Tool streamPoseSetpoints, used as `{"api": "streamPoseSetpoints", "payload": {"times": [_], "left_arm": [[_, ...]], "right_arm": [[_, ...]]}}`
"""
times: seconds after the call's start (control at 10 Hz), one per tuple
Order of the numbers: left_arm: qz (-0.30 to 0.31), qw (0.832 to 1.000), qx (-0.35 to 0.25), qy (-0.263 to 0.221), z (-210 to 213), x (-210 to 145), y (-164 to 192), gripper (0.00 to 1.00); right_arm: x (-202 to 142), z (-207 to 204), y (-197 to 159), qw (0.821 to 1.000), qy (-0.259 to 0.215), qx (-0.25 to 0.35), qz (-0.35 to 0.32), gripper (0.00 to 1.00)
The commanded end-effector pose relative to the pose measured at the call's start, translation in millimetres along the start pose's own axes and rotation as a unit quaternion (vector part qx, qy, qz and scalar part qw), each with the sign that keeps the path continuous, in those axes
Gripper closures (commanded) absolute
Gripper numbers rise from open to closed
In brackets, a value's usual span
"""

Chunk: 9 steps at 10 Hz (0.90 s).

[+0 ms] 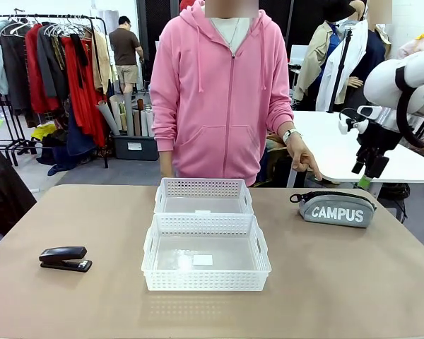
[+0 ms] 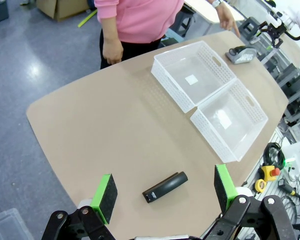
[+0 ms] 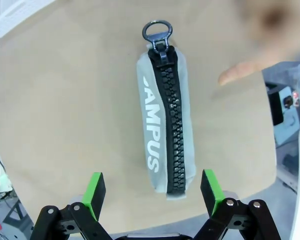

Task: Distribute items into two baskets.
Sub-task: Pick up the Pencil pouch that the person points to.

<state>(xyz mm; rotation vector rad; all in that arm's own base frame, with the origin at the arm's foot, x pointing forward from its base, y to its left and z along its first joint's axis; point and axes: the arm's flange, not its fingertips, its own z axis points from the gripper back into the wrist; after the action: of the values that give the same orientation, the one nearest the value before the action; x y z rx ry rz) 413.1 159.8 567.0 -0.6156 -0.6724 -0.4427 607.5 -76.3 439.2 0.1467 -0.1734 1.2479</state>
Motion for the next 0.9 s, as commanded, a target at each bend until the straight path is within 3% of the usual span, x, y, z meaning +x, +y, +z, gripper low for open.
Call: {"api": "streamPoseSetpoints", "payload": {"times": [0.0,0.8], "left_arm": [[-0.001,1.000,-0.001,-0.005,1,1,0,0.00],[-0.001,1.000,-0.001,-0.005,1,1,0,0.00]], "right_arm": [[0,-13,-4,1.000,0.006,-0.005,0.017,0.00],[-3,-72,-19,0.999,0.012,0.019,0.028,0.00]]}}
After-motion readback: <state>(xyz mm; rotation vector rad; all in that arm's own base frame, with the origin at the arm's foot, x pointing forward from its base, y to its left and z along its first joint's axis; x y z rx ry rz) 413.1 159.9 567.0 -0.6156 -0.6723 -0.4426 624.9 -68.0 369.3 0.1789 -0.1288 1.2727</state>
